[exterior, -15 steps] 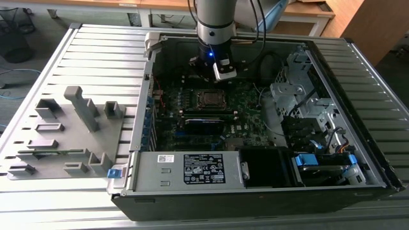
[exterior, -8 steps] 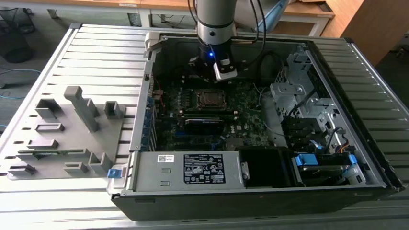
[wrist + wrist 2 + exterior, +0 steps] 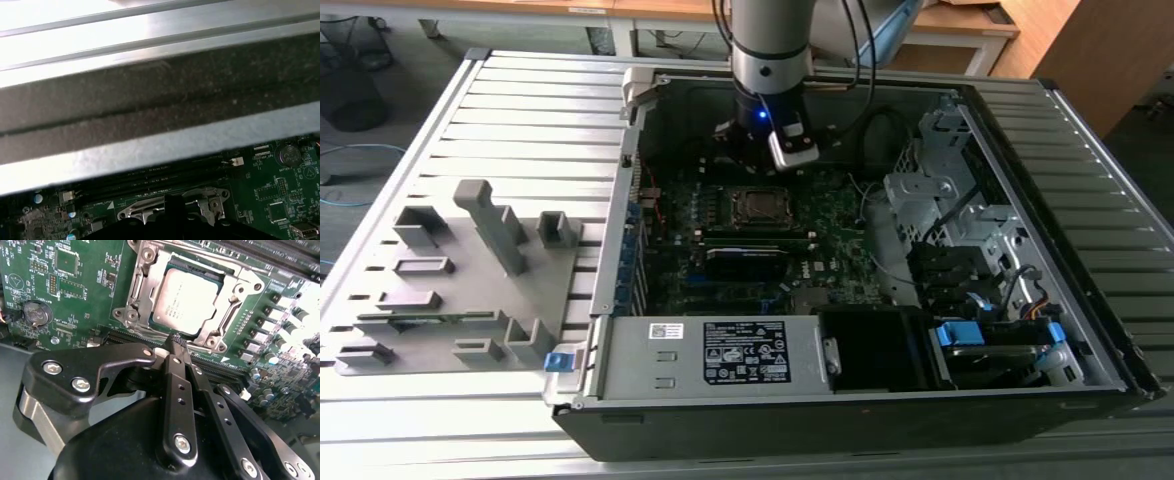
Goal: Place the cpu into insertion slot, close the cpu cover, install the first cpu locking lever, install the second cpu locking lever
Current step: 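Install the first cpu locking lever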
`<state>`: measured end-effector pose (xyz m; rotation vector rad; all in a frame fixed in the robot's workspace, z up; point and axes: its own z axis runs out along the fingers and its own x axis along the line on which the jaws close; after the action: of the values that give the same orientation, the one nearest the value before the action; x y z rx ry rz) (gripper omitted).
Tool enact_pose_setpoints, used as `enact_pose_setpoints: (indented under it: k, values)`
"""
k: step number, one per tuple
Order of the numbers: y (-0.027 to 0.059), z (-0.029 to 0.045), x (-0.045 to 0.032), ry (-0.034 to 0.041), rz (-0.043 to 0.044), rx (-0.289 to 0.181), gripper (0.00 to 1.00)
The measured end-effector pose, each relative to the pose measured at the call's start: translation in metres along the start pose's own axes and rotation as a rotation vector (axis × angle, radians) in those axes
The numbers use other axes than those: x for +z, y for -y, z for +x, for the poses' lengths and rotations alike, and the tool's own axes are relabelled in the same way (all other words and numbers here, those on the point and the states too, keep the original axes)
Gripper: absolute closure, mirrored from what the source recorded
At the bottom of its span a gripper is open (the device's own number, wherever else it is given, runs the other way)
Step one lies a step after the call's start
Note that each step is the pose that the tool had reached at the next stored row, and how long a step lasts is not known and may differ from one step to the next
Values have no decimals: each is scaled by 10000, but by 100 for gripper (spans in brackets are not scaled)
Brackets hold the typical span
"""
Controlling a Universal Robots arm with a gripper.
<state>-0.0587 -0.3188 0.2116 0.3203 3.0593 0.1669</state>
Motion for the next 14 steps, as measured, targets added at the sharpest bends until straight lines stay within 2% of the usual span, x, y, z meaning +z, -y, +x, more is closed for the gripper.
enact_pose_setpoints:
  k: [14]
  values:
    - [146,-32,-15,-24,34,-307,89]
